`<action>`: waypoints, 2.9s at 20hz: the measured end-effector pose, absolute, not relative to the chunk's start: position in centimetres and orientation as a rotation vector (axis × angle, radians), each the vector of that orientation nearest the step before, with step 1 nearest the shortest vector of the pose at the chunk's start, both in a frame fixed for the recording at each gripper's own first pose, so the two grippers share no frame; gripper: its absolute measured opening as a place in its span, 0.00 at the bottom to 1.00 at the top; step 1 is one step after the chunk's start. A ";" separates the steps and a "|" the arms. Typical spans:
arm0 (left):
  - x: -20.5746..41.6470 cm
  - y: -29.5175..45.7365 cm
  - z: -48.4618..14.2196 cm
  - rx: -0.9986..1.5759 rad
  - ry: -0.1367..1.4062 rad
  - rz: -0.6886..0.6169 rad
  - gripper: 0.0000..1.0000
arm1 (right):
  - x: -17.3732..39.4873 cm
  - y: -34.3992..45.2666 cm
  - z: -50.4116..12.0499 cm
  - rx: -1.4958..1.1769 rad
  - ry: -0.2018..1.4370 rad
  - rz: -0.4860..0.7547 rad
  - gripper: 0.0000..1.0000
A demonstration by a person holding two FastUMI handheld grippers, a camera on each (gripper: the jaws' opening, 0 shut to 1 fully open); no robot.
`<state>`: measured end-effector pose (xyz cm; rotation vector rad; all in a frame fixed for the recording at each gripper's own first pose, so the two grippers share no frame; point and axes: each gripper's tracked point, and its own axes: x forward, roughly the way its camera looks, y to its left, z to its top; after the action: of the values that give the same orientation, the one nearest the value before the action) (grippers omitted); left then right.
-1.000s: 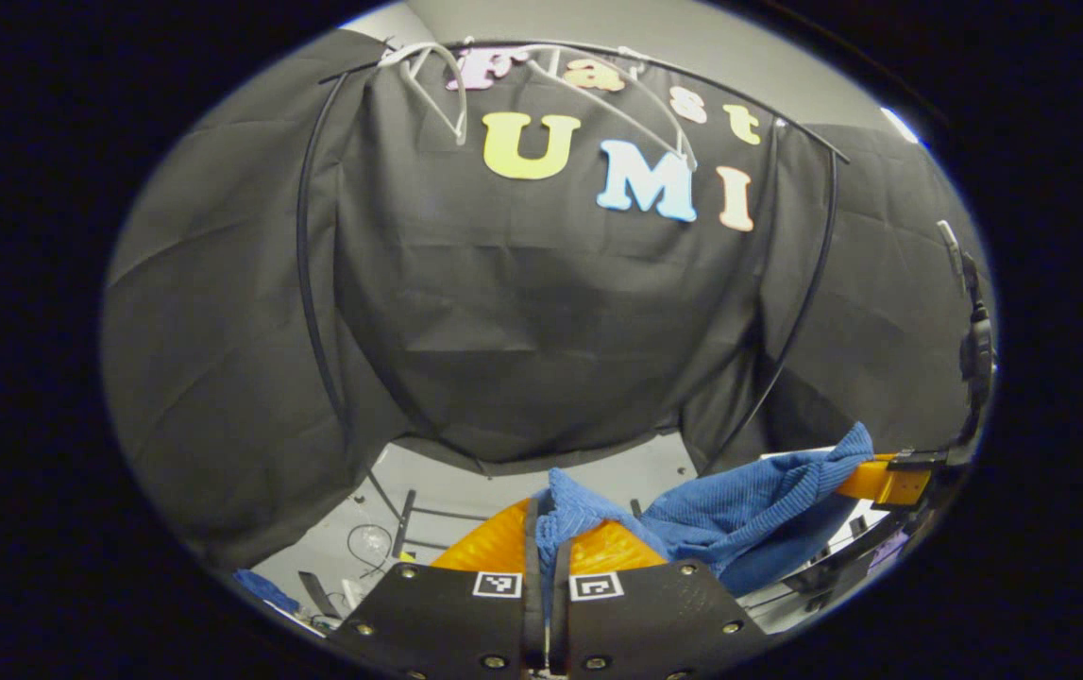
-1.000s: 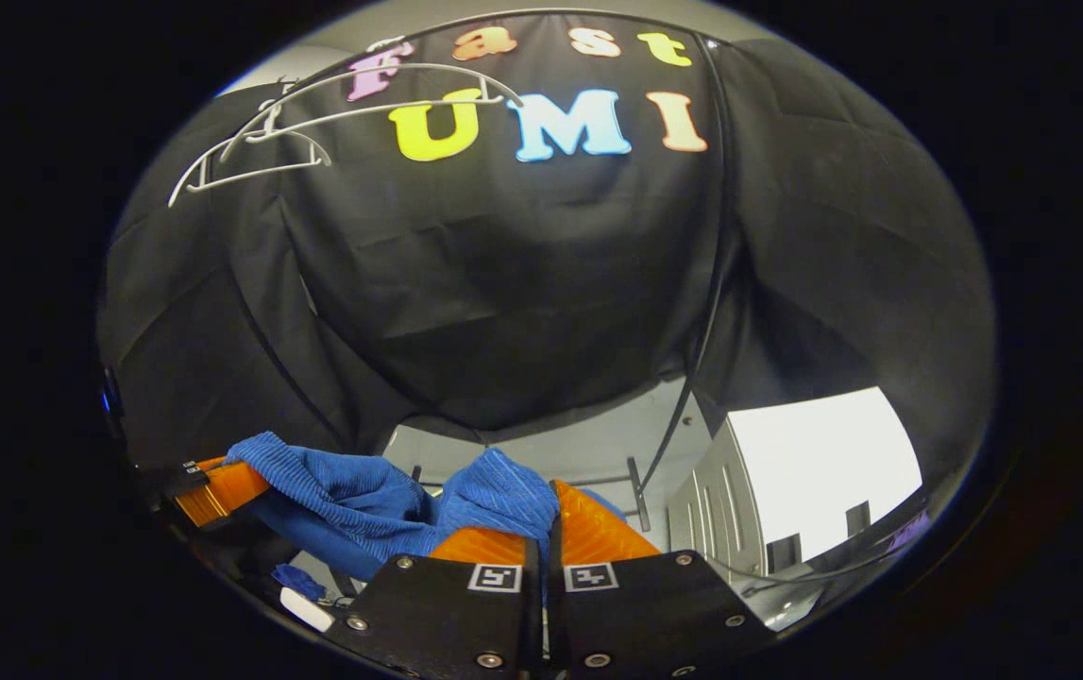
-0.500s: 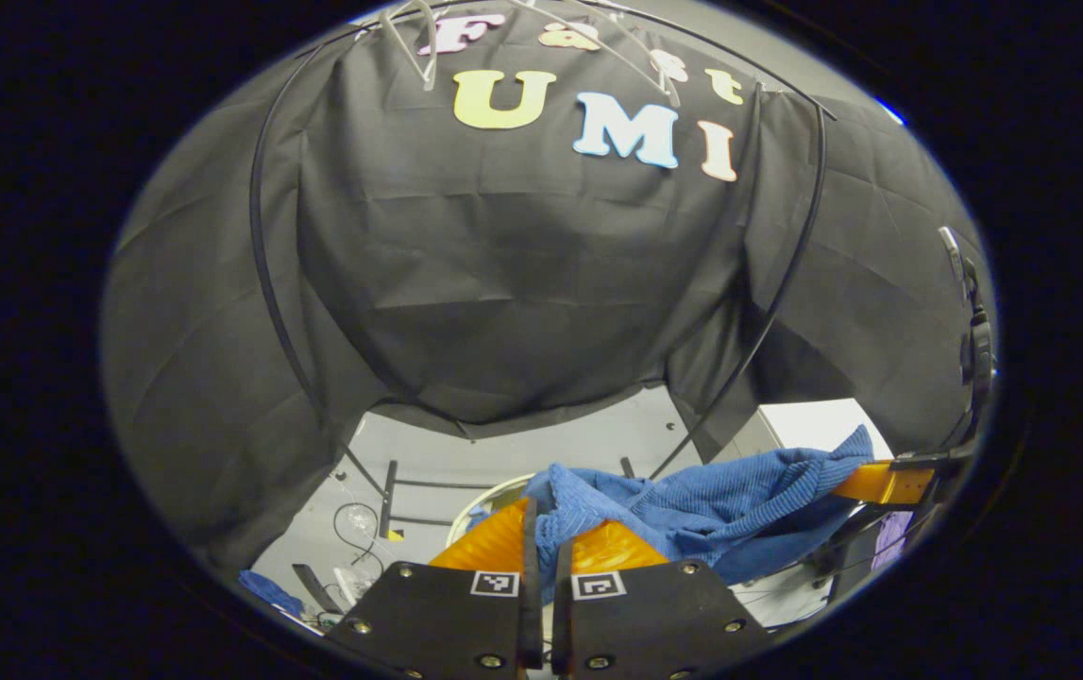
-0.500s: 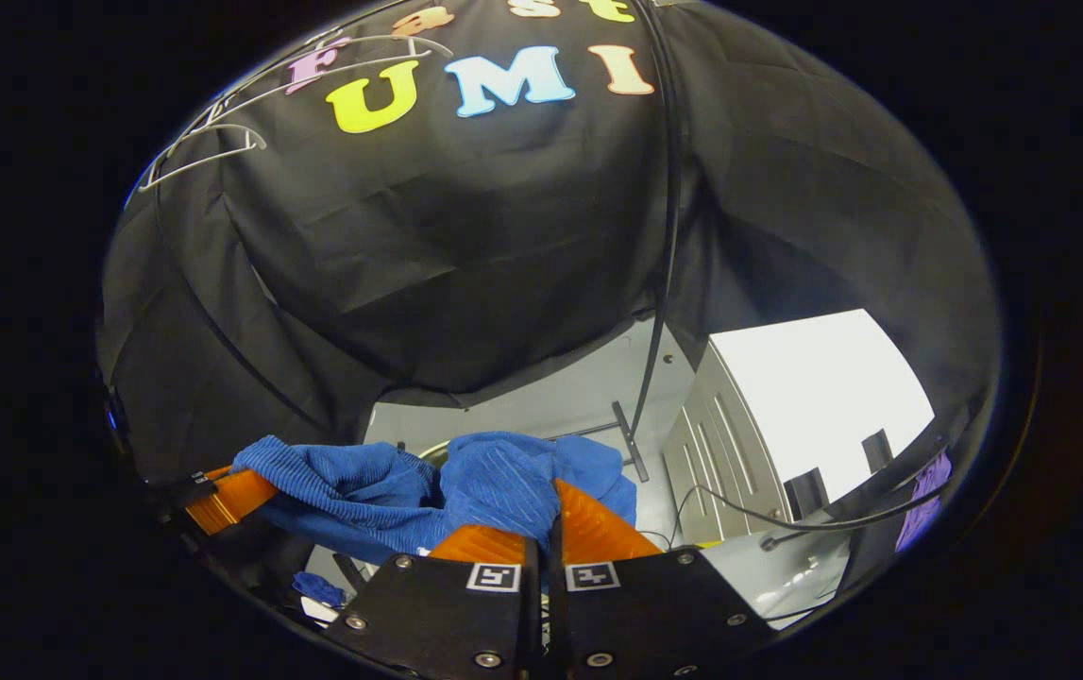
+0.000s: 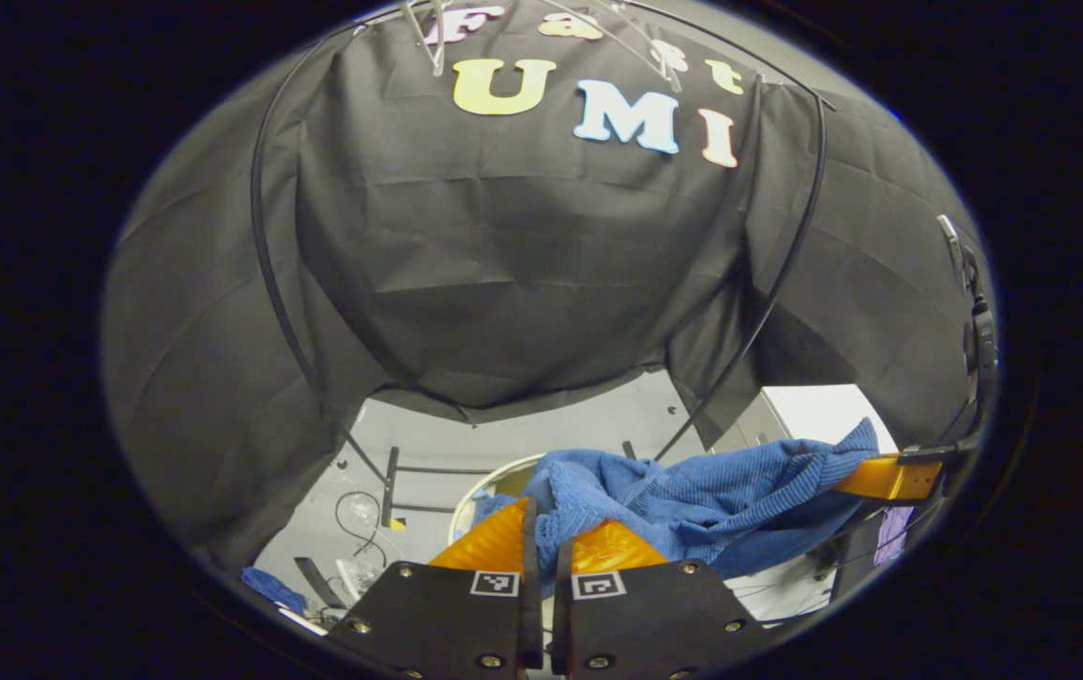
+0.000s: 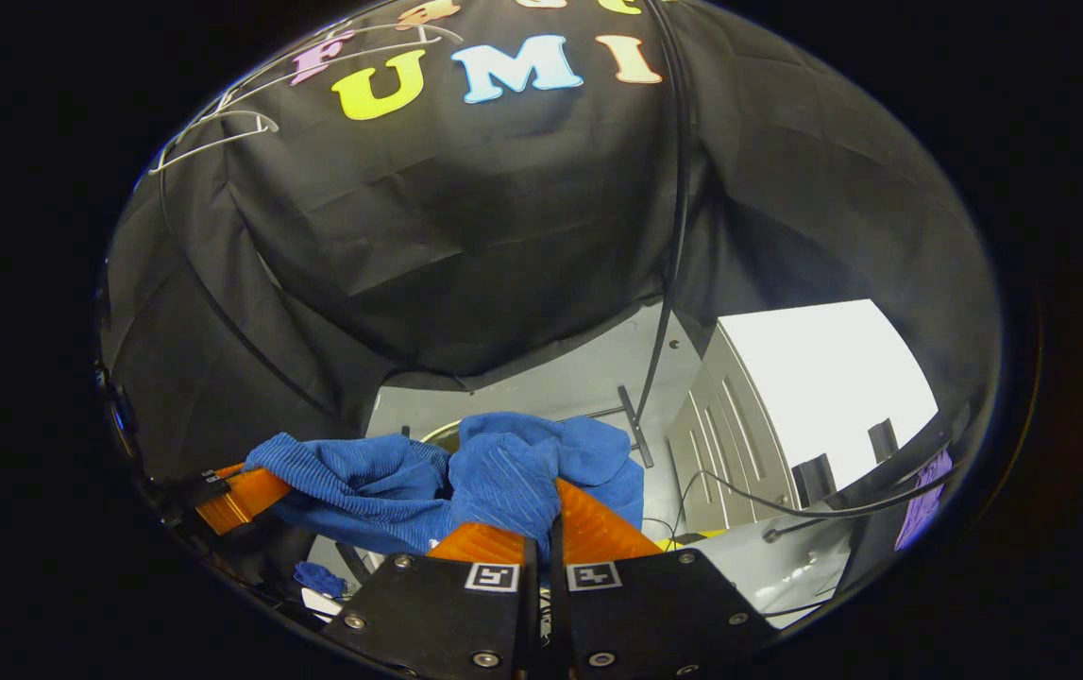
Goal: Grasp the clothes on the hanger with both hands and then place them into the laundry hamper below.
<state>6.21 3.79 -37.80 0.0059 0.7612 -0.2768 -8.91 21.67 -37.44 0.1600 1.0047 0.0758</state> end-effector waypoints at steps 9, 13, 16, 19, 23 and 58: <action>1.0 6.8 -36.7 0.082 0.775 -0.265 1.00 | -10.8 20.9 -34.0 0.134 0.958 0.092 0.98; -0.7 8.1 -32.8 0.042 0.728 -0.233 1.00 | -10.7 19.1 -31.6 0.163 0.917 0.062 0.96; -0.8 8.6 -29.7 0.006 0.676 -0.213 1.00 | -10.3 16.9 -29.0 0.156 0.863 0.030 0.96; -0.7 9.0 -25.3 0.008 0.598 -0.188 0.96 | -8.7 14.4 -25.5 0.120 0.769 0.021 0.96; 0.4 8.9 -18.4 0.029 0.455 -0.125 1.00 | -5.2 11.1 -19.5 0.086 0.594 0.006 0.96; -5.1 2.0 10.0 -0.011 -0.174 0.103 0.93 | -1.2 -7.9 1.8 0.067 0.024 0.016 0.95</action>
<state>-5.10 2.04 10.05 -0.0107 -0.1745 0.1029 -1.17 -7.93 1.84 0.0668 0.0244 0.0157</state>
